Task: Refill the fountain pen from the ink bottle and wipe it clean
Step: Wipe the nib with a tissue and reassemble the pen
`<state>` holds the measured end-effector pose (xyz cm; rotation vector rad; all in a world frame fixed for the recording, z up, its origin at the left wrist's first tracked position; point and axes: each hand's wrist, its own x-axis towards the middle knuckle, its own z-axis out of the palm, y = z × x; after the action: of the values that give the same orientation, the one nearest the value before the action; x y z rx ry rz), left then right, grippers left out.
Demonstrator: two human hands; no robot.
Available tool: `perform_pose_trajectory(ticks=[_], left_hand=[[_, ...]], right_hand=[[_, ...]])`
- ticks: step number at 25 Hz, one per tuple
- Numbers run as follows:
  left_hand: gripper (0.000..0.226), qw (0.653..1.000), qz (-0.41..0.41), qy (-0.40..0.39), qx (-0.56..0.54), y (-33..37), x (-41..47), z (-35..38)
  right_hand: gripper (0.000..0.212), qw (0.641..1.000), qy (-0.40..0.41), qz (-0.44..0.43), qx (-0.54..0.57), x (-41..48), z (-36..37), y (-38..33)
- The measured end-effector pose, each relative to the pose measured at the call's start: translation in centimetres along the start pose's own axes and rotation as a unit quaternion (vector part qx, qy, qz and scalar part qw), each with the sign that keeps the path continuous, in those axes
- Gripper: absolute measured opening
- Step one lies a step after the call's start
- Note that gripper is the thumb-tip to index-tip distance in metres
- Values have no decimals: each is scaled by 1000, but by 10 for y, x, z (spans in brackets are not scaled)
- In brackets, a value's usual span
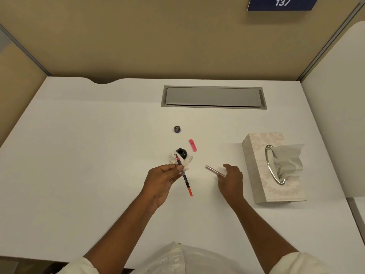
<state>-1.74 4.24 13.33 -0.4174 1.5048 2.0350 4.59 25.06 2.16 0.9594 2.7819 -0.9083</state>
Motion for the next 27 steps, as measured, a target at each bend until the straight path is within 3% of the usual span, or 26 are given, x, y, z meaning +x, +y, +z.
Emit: perform_pose_trajectory(ticks=[8,12,17,20,27], left_hand=[[9,997,-32,42,-58,21,15,-7],[9,993,-36,69,-94,27,19,-5],[25,988,-19,64,-143,40,17,2],[19,985,-17,69,-160,43,11,6],[30,987,-3,50,-156,39,-21,20]], right_hand=[[13,996,76,-36,-16,11,19,-7],[9,979,108,25,171,-11,-1,-22],[18,937,65,-12,344,-83,-48,-45],[22,927,44,-35,371,-117,-65,-51],[20,924,65,-88,366,-141,-78,-64]])
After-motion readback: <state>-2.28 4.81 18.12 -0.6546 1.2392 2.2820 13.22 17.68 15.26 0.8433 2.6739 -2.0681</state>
